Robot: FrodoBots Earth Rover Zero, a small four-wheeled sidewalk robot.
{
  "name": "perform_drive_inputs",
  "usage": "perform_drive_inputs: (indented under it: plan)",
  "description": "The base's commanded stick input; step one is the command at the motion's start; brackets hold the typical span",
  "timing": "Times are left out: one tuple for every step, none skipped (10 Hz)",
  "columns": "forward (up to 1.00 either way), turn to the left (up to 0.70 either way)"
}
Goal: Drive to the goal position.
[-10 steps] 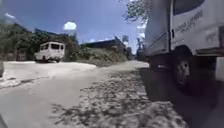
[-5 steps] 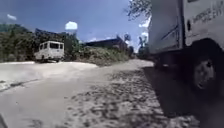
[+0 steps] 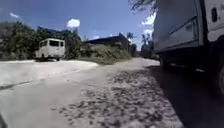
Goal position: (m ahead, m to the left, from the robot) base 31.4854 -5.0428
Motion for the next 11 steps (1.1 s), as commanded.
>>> perform_drive_inputs:
  plan:
    - [0.85, -0.29]
    - [0.85, 0.0]
    - [0.85, 0.0]
    - [0.85, 0.0]
    - [0.85, 0.01]
    - [0.85, 0.0]
    - [0.85, 0.0]
    - [0.85, -0.02]
    - [0.85, -0.05]
    - [0.85, -0.08]
    - [0.85, -0.11]
